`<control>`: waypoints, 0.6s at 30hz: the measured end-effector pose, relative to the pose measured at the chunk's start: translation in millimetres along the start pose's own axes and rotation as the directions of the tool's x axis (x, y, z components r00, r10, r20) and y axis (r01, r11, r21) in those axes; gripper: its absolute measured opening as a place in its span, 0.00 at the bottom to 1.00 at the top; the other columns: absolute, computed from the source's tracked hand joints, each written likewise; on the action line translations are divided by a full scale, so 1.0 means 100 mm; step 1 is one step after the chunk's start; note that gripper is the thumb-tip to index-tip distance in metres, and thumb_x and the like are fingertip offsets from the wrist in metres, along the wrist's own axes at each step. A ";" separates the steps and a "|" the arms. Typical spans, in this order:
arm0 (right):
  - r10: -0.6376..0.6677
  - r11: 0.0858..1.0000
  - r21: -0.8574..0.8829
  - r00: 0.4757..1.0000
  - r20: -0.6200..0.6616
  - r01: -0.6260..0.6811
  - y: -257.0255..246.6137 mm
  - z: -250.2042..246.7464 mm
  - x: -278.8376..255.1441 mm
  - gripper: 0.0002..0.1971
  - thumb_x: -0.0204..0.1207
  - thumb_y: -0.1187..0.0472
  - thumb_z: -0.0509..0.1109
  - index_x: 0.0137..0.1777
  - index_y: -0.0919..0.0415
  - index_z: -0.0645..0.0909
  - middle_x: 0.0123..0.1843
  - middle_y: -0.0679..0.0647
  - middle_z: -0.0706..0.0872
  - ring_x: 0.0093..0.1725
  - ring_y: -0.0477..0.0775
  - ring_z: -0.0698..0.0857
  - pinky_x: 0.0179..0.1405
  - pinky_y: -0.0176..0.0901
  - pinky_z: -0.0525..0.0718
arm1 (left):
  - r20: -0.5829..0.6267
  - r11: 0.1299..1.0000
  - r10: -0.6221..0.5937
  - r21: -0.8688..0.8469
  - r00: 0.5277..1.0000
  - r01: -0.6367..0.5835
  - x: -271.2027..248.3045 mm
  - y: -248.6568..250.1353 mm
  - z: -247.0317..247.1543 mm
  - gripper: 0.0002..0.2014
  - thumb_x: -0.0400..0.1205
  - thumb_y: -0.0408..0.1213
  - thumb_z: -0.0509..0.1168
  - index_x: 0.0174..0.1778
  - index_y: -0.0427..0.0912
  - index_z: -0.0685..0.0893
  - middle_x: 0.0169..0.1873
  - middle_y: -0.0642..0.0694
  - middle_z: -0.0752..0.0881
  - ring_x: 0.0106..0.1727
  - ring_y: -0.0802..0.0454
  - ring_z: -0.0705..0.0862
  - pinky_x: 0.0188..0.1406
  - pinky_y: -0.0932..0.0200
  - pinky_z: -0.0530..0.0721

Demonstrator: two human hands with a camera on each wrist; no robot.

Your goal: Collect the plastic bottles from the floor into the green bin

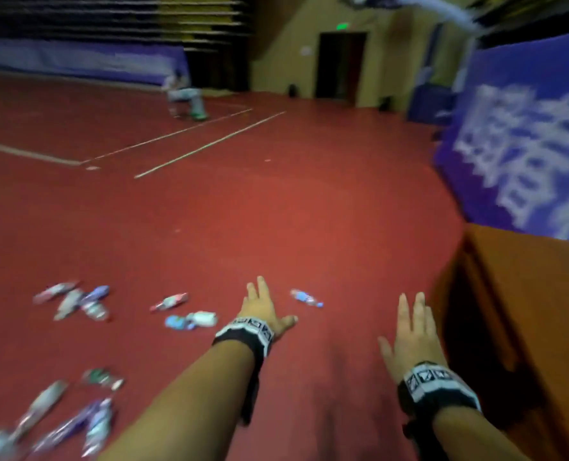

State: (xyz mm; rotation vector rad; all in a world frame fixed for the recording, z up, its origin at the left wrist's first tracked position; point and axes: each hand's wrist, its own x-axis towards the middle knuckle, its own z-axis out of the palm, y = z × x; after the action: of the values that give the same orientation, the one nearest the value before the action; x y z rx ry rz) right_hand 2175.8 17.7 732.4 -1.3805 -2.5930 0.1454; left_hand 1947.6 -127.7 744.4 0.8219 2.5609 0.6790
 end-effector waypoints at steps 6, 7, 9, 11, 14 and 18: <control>-0.383 0.923 0.095 0.912 0.149 0.372 -2.00 0.66 0.77 0.48 0.82 0.44 0.62 0.86 0.54 0.29 0.85 0.58 0.25 0.87 0.61 0.40 0.85 0.53 0.54 | -0.181 0.933 -0.356 -0.117 0.917 0.339 0.30 -1.78 -0.87 0.61 0.73 0.60 0.73 0.85 0.41 0.36 0.85 0.35 0.42 0.85 0.37 0.54 0.83 0.47 0.59; -0.434 0.901 0.099 0.886 0.160 0.423 -2.32 0.76 0.89 0.48 0.82 0.44 0.62 0.86 0.54 0.29 0.85 0.58 0.25 0.87 0.61 0.39 0.84 0.54 0.55 | -0.201 0.912 -0.407 -0.134 0.891 0.387 0.36 -2.03 -1.00 0.60 0.73 0.59 0.73 0.85 0.42 0.35 0.85 0.36 0.42 0.85 0.37 0.53 0.83 0.47 0.59; -0.519 0.855 0.108 0.836 0.180 0.507 -2.96 0.95 1.12 0.47 0.82 0.44 0.62 0.86 0.53 0.30 0.85 0.57 0.25 0.87 0.61 0.39 0.83 0.54 0.58 | -0.242 0.866 -0.499 -0.152 0.832 0.476 0.49 -2.48 -1.29 0.61 0.74 0.58 0.74 0.85 0.44 0.33 0.85 0.38 0.40 0.86 0.39 0.52 0.82 0.43 0.60; -0.577 0.817 0.131 0.788 0.217 0.562 -3.57 1.13 1.40 0.47 0.82 0.45 0.63 0.86 0.53 0.30 0.85 0.57 0.25 0.87 0.60 0.39 0.83 0.55 0.58 | -0.285 0.820 -0.571 -0.175 0.770 0.544 0.65 -2.89 -1.60 0.60 0.74 0.57 0.74 0.85 0.44 0.33 0.85 0.39 0.39 0.86 0.40 0.51 0.82 0.44 0.60; -0.642 0.766 0.176 0.722 0.259 0.618 -4.48 1.29 1.82 0.48 0.82 0.45 0.64 0.86 0.53 0.31 0.86 0.57 0.26 0.87 0.61 0.39 0.84 0.55 0.59 | -0.322 0.731 -0.680 -0.235 0.658 0.641 0.83 -3.39 -2.05 0.59 0.75 0.57 0.73 0.85 0.43 0.34 0.85 0.38 0.40 0.85 0.39 0.53 0.83 0.46 0.60; -0.739 0.672 0.211 0.620 0.264 0.710 -5.68 1.51 2.18 0.47 0.82 0.47 0.64 0.87 0.54 0.32 0.86 0.57 0.27 0.87 0.61 0.39 0.84 0.55 0.60 | -0.381 0.644 -0.758 -0.301 0.530 0.704 1.00 -4.05 -2.56 0.58 0.75 0.57 0.73 0.85 0.41 0.37 0.85 0.37 0.42 0.85 0.39 0.56 0.82 0.46 0.62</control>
State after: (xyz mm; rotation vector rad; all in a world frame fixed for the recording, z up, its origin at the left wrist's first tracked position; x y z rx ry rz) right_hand 1563.9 -118.4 715.2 -0.1714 -3.1455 0.3786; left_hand 1571.6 -440.0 714.2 -0.5907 2.8719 0.7746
